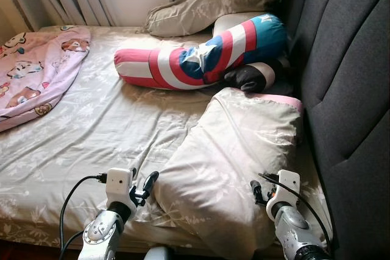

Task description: Clean up the room

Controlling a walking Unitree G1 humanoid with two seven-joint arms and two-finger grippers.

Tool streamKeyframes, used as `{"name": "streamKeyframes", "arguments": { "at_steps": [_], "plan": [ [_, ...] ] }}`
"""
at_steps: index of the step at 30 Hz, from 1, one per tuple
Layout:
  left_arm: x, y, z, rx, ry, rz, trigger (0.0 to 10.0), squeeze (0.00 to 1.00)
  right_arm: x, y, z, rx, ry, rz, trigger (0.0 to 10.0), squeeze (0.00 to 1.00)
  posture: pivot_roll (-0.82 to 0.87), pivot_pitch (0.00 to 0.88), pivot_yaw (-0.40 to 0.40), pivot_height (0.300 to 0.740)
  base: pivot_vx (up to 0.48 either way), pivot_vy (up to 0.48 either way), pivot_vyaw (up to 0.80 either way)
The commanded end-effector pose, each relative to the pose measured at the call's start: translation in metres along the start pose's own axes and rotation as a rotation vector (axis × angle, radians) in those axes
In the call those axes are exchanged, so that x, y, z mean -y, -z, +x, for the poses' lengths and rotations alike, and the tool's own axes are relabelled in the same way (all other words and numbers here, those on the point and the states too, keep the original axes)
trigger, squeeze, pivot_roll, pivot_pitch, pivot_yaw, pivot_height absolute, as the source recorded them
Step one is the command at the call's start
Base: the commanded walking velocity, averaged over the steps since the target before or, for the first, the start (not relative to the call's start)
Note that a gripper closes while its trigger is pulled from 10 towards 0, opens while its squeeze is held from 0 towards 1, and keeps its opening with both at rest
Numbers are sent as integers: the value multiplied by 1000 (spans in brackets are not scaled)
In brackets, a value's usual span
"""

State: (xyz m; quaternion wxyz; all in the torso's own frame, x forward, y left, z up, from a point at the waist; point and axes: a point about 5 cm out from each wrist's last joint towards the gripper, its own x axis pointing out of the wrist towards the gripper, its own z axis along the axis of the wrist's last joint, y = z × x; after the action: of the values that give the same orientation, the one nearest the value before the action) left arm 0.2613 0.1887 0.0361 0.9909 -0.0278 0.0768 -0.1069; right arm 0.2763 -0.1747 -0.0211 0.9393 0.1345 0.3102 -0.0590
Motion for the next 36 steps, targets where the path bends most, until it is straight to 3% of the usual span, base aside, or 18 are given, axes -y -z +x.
{"name": "streamKeyframes", "arguments": {
  "at_steps": [1, 3, 4, 5, 6, 20, 29, 36],
  "plan": [
    [-3, 0, -1, -8, 3, 7, 10000, 0, -4, -1, 1, -29, -27, 38, 10000, 1000, 80, 50, 38, 660, 0, 0, 0],
    [-3, -1, -1, -8, 13, 23, 10000, 0, -4, 1, 1, -59, -42, 22, 10000, 1000, 81, 47, 38, 660, 0, 0, 0],
    [-3, -1, -1, -8, 14, 23, 10000, 0, -4, 3, 1, -78, -51, 14, 10000, 184, 81, 46, 38, 660, 0, 0, 0],
    [-3, -1, -1, -8, 14, 22, 10000, 0, -5, 4, 1, -91, -57, 9, 10000, 184, 81, 46, 38, 660, 0, 0, 0],
    [-3, 0, -1, -9, 13, 22, 10000, 0, -6, 9, 0, -127, -72, -2, 10000, 0, 80, 46, 39, 660, 0, 0, 0],
    [-7, 0, -10, -17, 4, 29, 10000, 0, -13, 53, -10, -328, -141, -50, 10000, 0, 113, 82, 54, 660, 0, 0, 0],
    [-7, -1, -14, -22, 11, 39, 10000, 0, -13, 62, -12, -354, -119, -62, 10000, 0, 134, 117, 73, 660, 0, 0, 0],
    [-10, -2, -28, -30, 5, 48, 10000, 0, -17, 69, -14, -366, -112, -49, 10000, 0, 156, 156, 88, 660, 0, 0, 0]
  ]
}}
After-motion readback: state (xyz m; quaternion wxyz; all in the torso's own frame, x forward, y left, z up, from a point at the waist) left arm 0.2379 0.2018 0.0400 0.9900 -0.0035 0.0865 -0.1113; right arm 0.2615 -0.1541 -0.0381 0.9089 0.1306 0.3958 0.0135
